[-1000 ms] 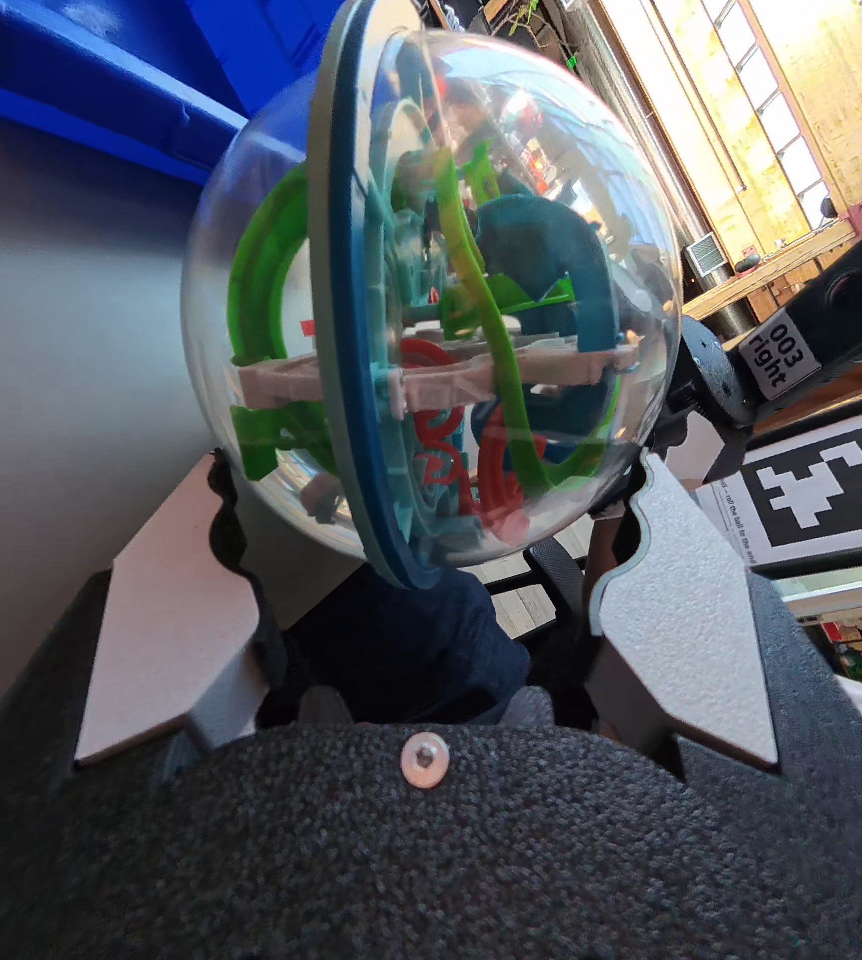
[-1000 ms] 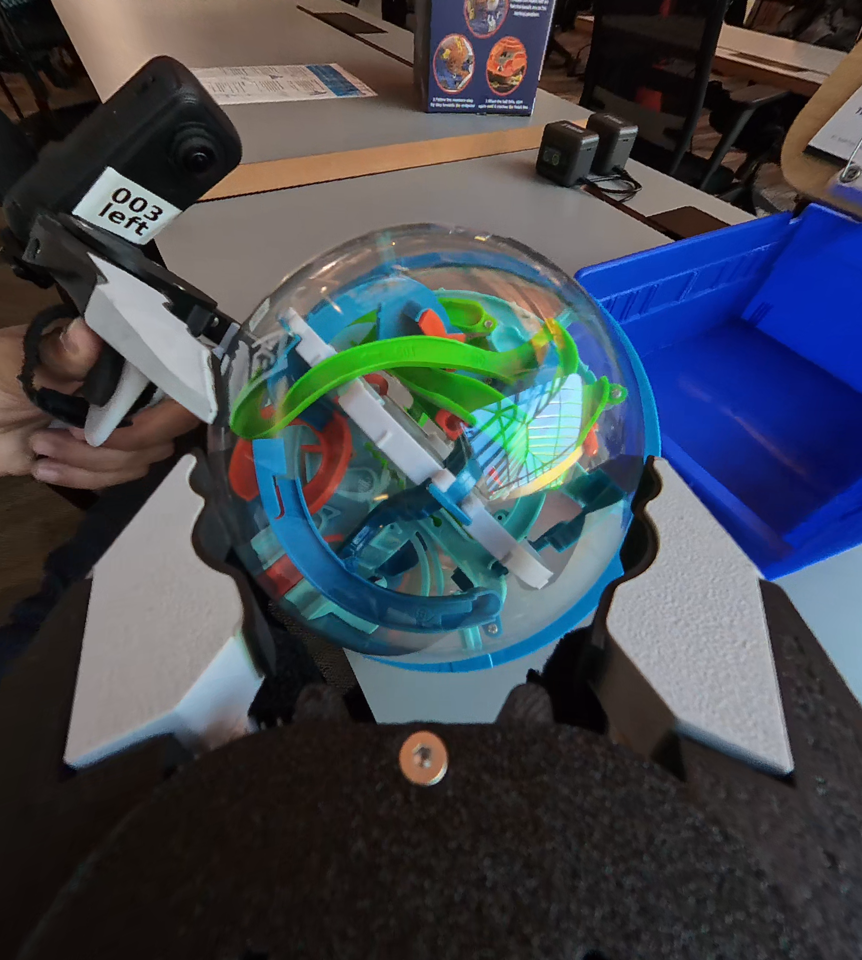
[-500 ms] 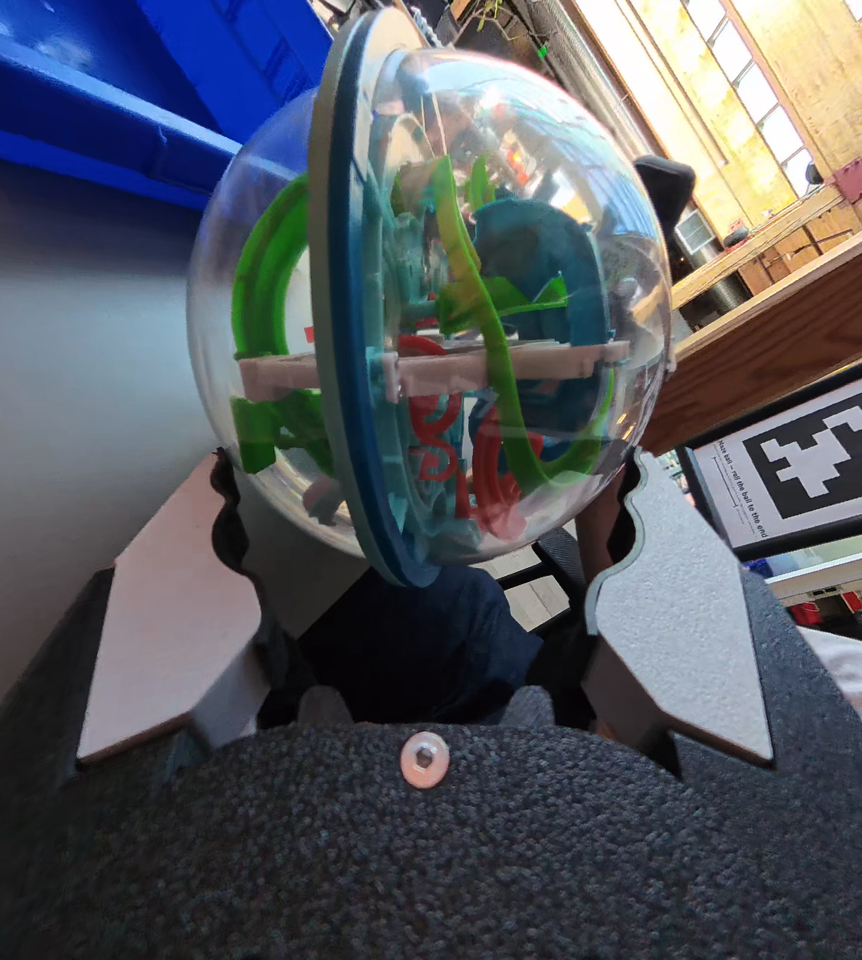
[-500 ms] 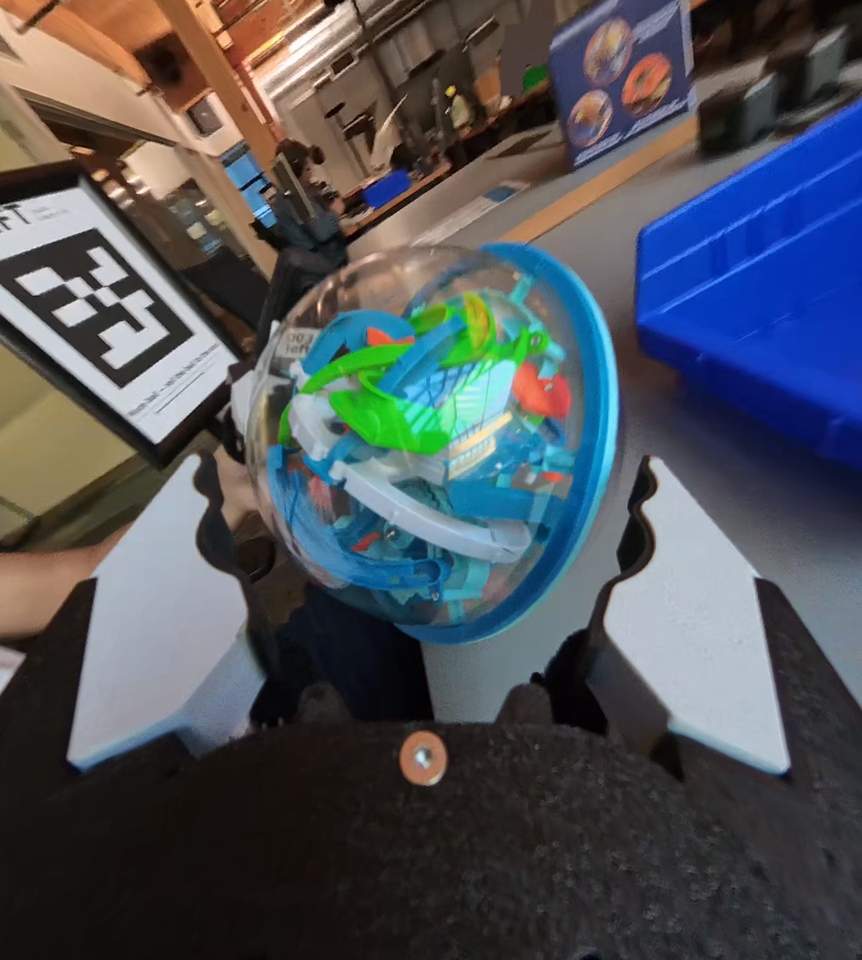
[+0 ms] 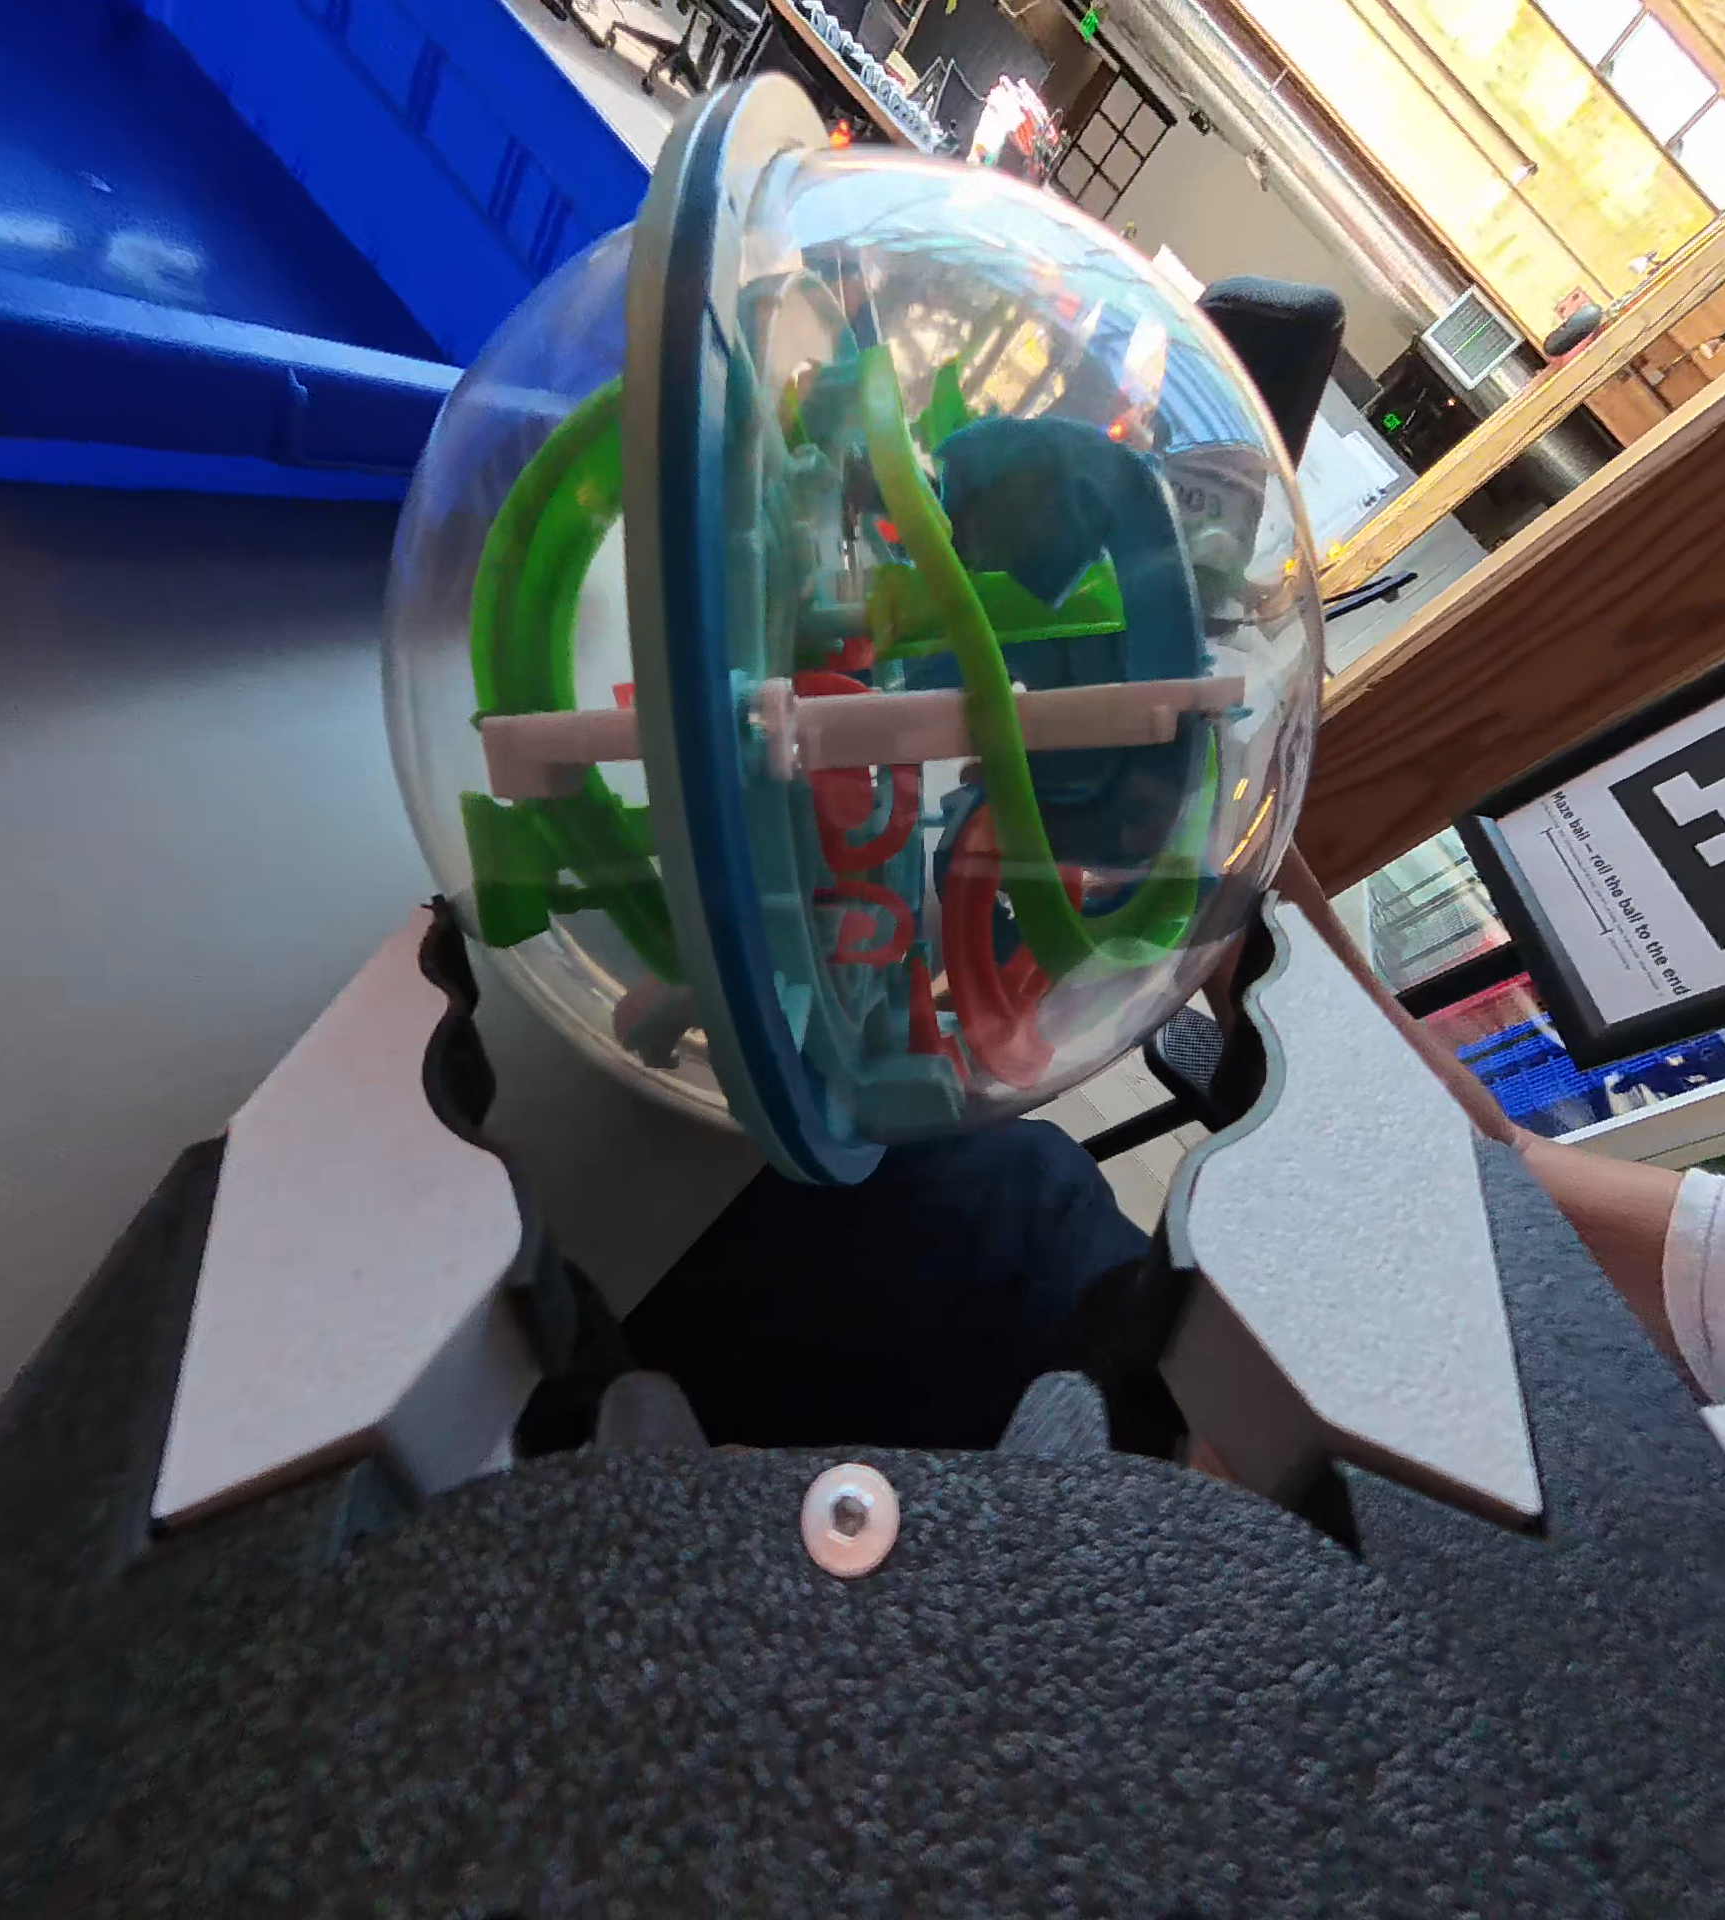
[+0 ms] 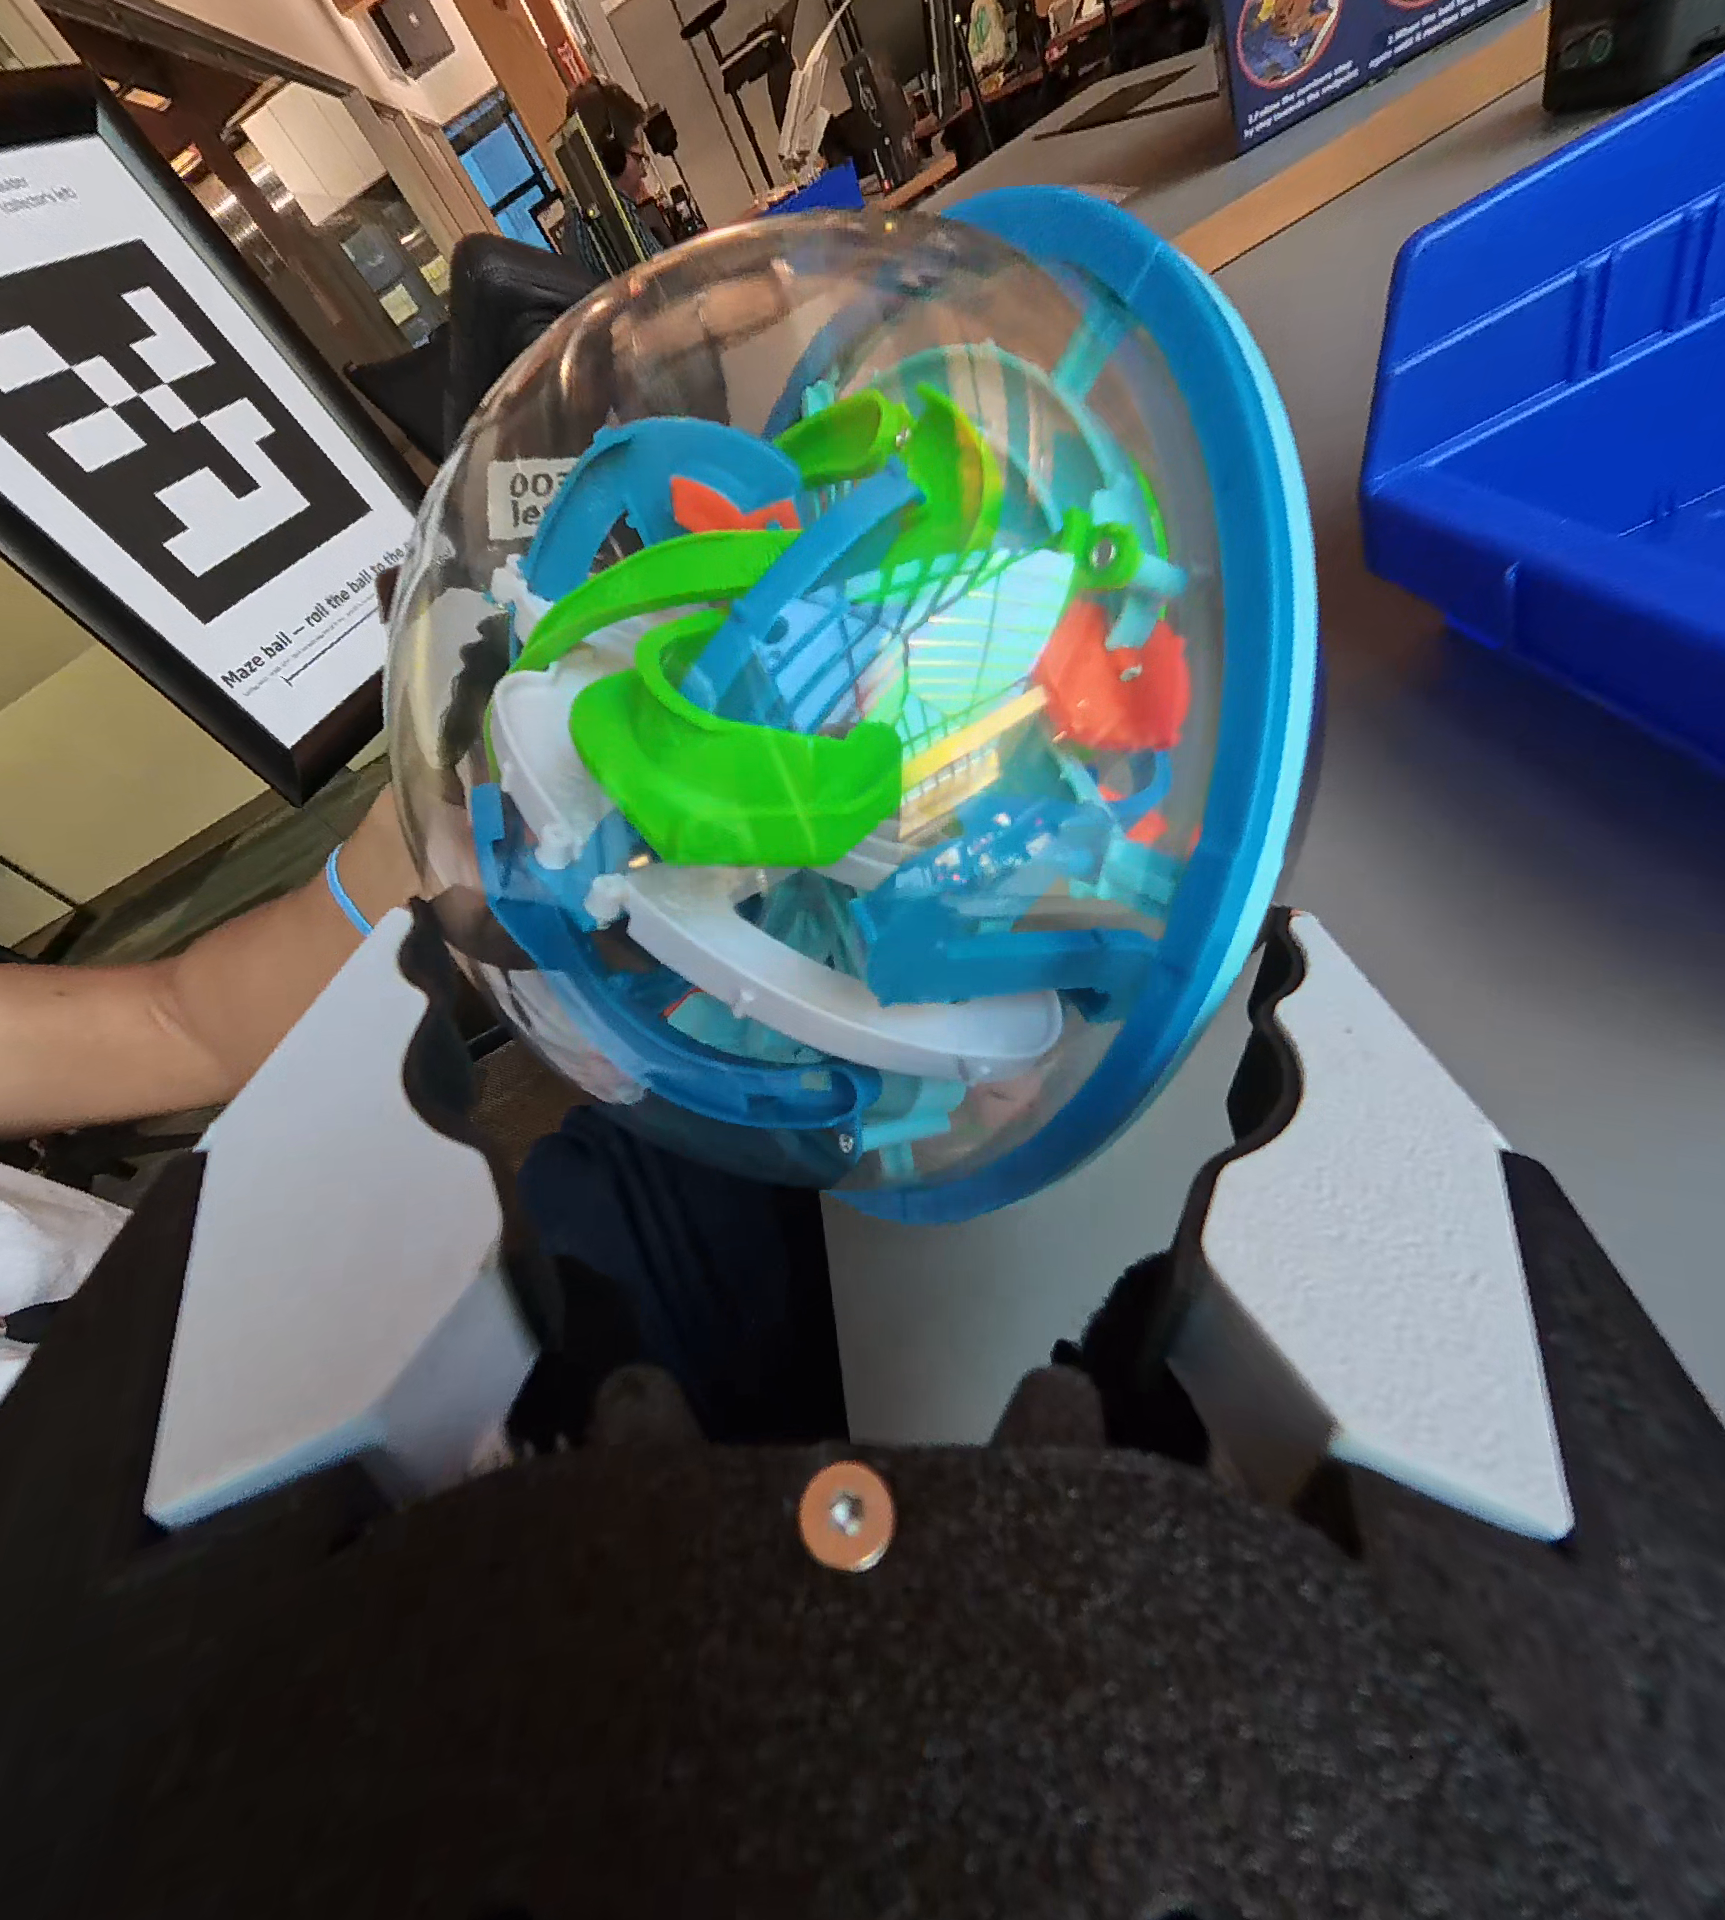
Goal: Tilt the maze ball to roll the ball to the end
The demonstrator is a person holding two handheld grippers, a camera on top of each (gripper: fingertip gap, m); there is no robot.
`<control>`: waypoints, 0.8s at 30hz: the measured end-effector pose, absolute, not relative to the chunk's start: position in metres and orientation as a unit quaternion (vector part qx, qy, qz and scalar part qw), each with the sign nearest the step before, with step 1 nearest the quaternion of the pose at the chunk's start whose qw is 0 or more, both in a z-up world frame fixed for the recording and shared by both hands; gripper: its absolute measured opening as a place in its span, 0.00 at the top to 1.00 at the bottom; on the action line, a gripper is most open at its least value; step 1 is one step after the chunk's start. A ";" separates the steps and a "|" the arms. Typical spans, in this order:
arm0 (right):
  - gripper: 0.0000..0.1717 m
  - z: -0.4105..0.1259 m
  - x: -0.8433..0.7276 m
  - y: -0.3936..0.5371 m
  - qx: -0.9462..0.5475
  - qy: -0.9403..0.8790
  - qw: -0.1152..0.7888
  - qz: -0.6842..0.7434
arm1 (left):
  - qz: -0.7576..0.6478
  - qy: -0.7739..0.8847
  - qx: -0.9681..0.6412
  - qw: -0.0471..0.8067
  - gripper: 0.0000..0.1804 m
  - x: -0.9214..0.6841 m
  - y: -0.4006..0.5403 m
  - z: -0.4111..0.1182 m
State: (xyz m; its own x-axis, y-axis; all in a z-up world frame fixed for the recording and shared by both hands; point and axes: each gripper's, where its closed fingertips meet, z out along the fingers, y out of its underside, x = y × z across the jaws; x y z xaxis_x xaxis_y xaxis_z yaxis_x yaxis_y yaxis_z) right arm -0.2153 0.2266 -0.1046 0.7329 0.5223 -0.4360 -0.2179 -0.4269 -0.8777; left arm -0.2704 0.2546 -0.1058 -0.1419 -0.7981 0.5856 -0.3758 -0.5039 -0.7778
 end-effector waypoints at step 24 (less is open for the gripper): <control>0.15 -0.109 -0.221 0.224 -0.775 -0.121 0.519 0.340 | -0.587 0.483 -0.619 0.198 0.22 -0.276 0.254 -0.106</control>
State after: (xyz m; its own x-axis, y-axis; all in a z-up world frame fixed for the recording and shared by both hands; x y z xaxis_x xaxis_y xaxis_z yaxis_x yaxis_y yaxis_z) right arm -0.2212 0.2237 -0.1087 0.7402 0.5398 -0.4010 -0.1653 -0.4319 -0.8866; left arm -0.2757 0.2539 -0.1063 -0.1557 -0.8306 0.5347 -0.3662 -0.4542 -0.8122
